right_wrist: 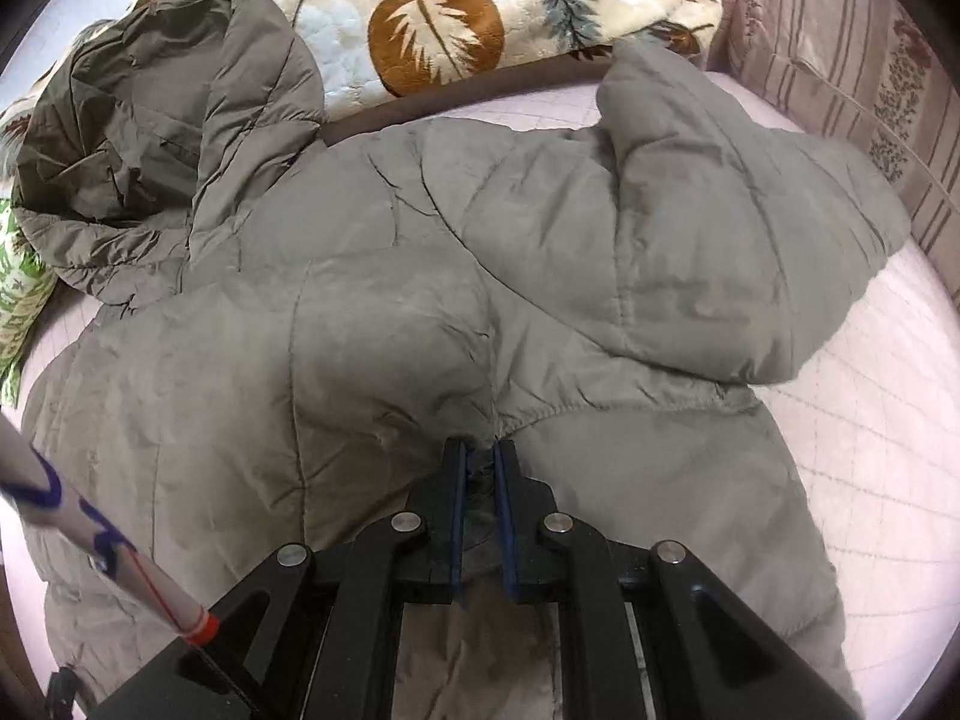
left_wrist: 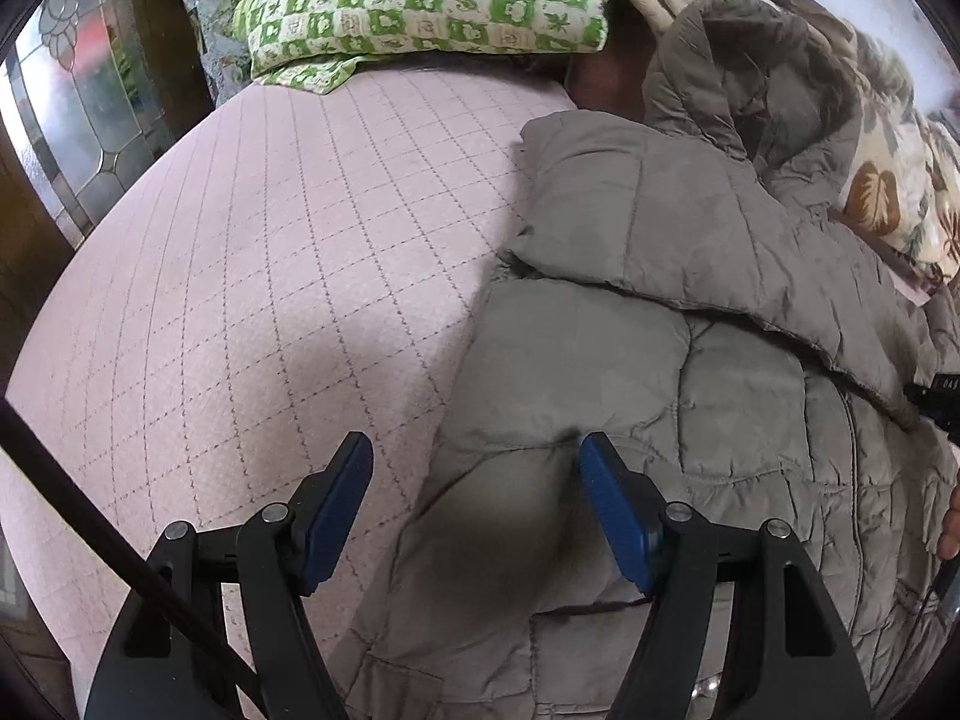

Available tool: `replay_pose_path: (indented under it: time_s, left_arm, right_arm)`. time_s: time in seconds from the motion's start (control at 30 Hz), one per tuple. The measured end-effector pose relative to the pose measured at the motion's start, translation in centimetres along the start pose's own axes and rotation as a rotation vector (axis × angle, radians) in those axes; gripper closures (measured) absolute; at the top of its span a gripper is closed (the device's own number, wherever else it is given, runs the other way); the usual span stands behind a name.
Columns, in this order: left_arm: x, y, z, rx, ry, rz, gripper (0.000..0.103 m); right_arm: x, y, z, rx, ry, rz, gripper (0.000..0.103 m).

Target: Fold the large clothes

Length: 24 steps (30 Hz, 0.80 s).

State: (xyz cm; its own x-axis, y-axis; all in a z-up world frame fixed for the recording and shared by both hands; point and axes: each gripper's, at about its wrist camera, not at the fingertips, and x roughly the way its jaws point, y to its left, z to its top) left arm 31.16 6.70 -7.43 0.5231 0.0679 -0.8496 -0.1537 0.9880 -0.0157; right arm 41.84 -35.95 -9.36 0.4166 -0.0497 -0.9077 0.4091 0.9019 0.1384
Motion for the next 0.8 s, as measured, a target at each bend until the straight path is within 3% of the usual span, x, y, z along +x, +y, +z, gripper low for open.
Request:
replay_pose_path:
  time_s: [0.03,0.13,0.23,0.37,0.53,0.7,0.8]
  left_arm:
    - [0.0,-0.2,0.0,0.008,0.0,0.005,0.032]
    - [0.1,-1.0,-0.4,0.031,-0.001,0.013,0.032]
    - [0.2,-1.6,-0.6,0.044,-0.007,0.014,0.032]
    - [0.1,-2.0,-0.6,0.044,-0.016,0.015,0.032]
    - [0.1,-1.8,-0.5,0.013,-0.027,0.004,0.032]
    - [0.2,-2.0,-0.5,0.013,-0.043,0.01,0.032]
    - [0.0,-2.2,-0.6,0.017,-0.052,-0.003,0.032]
  right_arm:
    - [0.1,-0.1,0.2,-0.004,0.004,0.002,0.091]
    - [-0.5,-0.3,0.5,-0.03,-0.006,-0.015,0.076]
    - [-3.0,-0.9,0.7,-0.079,-0.066,-0.019,0.07]
    - [-7.1,-5.5,1.8,-0.048,-0.155,-0.003,0.044]
    - [-6.9,-16.3,3.7,0.19,-0.157,-0.051,0.042]
    - [-3.8,-28.0,3.4,0.604,-0.132,0.139,0.042]
    - [-2.2,-30.9,3.5,0.705,-0.145,0.169,0.042]
